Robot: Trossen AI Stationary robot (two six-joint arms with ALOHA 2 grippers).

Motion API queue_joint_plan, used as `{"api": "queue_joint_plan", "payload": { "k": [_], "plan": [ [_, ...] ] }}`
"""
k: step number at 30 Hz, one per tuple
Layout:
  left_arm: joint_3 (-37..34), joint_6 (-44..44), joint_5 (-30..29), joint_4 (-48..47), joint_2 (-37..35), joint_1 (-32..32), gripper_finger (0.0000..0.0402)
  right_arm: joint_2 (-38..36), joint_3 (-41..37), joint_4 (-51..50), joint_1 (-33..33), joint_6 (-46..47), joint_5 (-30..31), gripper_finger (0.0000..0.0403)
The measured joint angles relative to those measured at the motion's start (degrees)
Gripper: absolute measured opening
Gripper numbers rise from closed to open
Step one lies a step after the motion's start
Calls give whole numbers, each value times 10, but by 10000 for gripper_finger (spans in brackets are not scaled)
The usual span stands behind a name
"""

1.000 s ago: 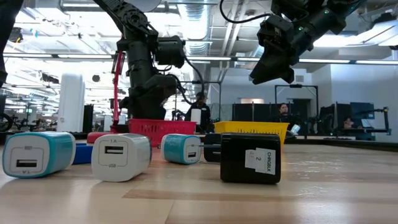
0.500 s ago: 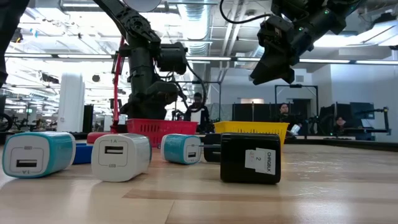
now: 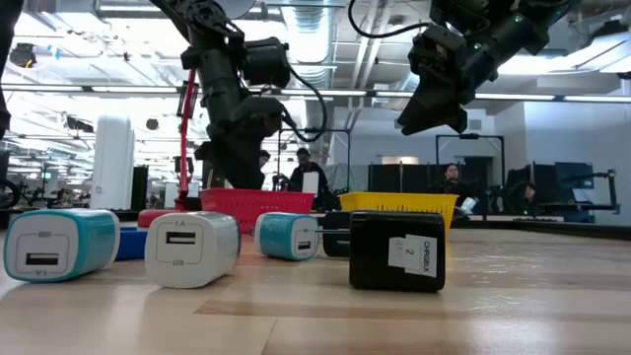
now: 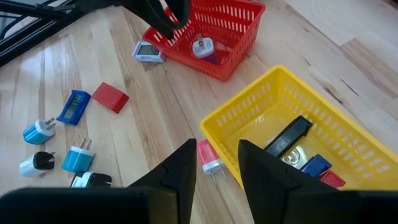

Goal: Pick & Place Office items
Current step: Put the red digital timer into the yellow bin

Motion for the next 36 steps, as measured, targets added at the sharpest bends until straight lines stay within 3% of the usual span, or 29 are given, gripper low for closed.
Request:
{"api": "queue_joint_plan", "payload": {
  "k": [7, 17, 21, 28, 32, 36],
  "plan": [
    [-3, 0, -2, 24, -45, -9, 169, 0, 0, 1, 5, 9, 0, 113],
    [-125, -4, -17, 341, -129, -92, 169, 0, 0, 1, 44, -16, 0, 120],
    [-157, -6, -29, 369, -142, -120, 185, 0, 0, 1, 66, -21, 6, 161],
    [-175, -2, -47, 432, -144, -159, 260, 0, 0, 1, 99, -2, 38, 259],
    [-188, -1, -44, 450, -146, -175, 292, 0, 0, -1, 124, -17, 48, 277],
    [-198, -1, -2, 444, -146, -181, 308, 0, 0, 0, 137, -45, 48, 278]
  ]
}}
